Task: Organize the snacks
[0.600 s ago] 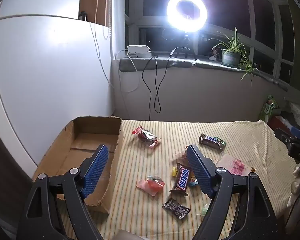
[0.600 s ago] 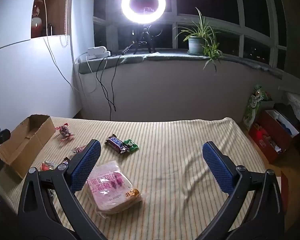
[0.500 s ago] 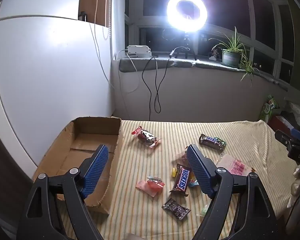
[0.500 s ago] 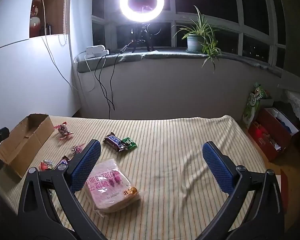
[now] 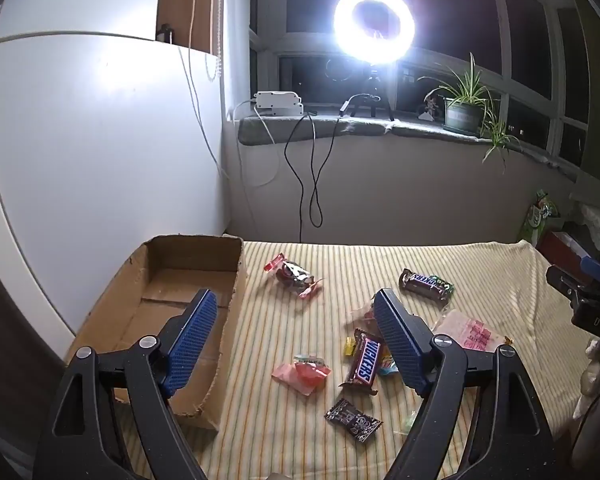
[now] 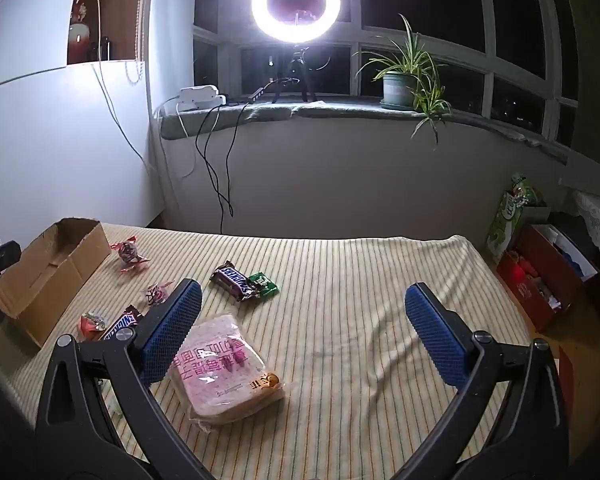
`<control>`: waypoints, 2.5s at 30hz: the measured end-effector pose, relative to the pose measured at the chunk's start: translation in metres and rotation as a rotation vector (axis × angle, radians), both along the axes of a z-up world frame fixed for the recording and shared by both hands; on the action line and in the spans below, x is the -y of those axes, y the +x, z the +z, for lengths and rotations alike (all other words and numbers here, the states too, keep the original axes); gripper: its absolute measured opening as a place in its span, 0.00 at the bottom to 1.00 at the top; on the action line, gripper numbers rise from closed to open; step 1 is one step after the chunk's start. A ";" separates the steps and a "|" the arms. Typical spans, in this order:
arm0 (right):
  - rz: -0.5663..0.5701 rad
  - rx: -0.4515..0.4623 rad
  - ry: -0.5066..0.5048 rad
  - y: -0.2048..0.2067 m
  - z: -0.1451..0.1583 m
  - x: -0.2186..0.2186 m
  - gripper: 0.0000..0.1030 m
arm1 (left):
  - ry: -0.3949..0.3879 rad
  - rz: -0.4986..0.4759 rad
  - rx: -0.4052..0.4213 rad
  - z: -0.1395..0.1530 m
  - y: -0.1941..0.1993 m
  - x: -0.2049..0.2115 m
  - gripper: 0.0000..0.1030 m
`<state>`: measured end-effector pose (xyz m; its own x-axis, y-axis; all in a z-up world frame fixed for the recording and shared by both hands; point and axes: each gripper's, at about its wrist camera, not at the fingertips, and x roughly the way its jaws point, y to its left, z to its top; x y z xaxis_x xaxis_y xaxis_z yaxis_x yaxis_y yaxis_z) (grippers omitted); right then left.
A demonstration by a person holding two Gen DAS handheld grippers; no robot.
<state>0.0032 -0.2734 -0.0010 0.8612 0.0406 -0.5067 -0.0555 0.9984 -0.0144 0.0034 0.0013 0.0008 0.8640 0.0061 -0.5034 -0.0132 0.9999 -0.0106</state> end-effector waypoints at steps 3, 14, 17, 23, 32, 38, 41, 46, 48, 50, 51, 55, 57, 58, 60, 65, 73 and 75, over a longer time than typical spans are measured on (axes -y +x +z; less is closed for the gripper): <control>0.007 -0.005 0.001 0.000 -0.001 -0.002 1.00 | -0.001 0.002 -0.002 0.000 0.000 -0.001 0.79; 0.014 -0.012 -0.002 0.001 -0.002 -0.003 1.00 | -0.001 0.002 -0.002 0.001 0.000 -0.001 0.79; 0.018 -0.012 -0.003 0.001 -0.003 -0.003 1.00 | 0.002 0.002 -0.003 0.000 0.001 0.000 0.79; 0.018 -0.013 -0.003 0.001 -0.003 -0.004 1.00 | 0.003 0.001 -0.003 -0.001 0.002 0.001 0.79; 0.020 -0.014 -0.003 0.001 -0.003 -0.005 1.00 | 0.008 -0.002 -0.001 -0.002 0.001 0.005 0.79; 0.021 -0.016 -0.004 0.002 -0.004 -0.005 1.00 | 0.007 -0.004 -0.004 -0.002 0.001 0.007 0.79; 0.021 -0.017 -0.005 0.002 -0.004 -0.006 1.00 | 0.006 -0.005 -0.005 -0.002 0.001 0.007 0.79; 0.025 -0.024 -0.003 0.002 -0.005 -0.006 1.00 | 0.006 -0.005 -0.007 -0.002 0.000 0.008 0.79; 0.027 -0.023 -0.002 0.002 -0.006 -0.006 1.00 | 0.007 -0.006 -0.008 -0.003 0.000 0.009 0.79; 0.027 -0.024 -0.001 0.002 -0.006 -0.006 1.00 | 0.006 -0.008 -0.009 -0.002 0.001 0.009 0.79; 0.027 -0.025 -0.001 0.002 -0.006 -0.006 1.00 | 0.006 -0.009 -0.010 -0.003 0.000 0.009 0.79; 0.034 -0.035 0.003 0.002 -0.009 -0.005 1.00 | 0.005 -0.013 -0.017 -0.004 0.002 0.011 0.79; 0.037 -0.042 0.004 0.005 -0.011 -0.002 1.00 | 0.006 -0.016 -0.021 -0.005 0.003 0.012 0.79; 0.038 -0.044 0.005 0.005 -0.012 -0.001 1.00 | 0.006 -0.017 -0.022 -0.006 0.003 0.012 0.79; 0.040 -0.050 0.007 0.007 -0.013 0.000 1.00 | 0.007 -0.020 -0.026 -0.007 0.003 0.013 0.79; 0.049 -0.062 0.007 0.009 -0.016 0.003 1.00 | 0.004 -0.029 -0.036 -0.009 0.006 0.015 0.79; 0.084 -0.104 0.019 0.014 -0.023 0.004 1.00 | -0.006 -0.052 -0.066 -0.017 0.010 0.023 0.79; 0.100 -0.123 0.039 0.016 -0.026 0.006 1.00 | -0.012 -0.063 -0.075 -0.020 0.010 0.025 0.79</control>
<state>0.0188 -0.2794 -0.0273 0.7833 0.1442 -0.6047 -0.1531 0.9875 0.0372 0.0137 -0.0239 -0.0190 0.8223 -0.0535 -0.5665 0.0488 0.9985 -0.0235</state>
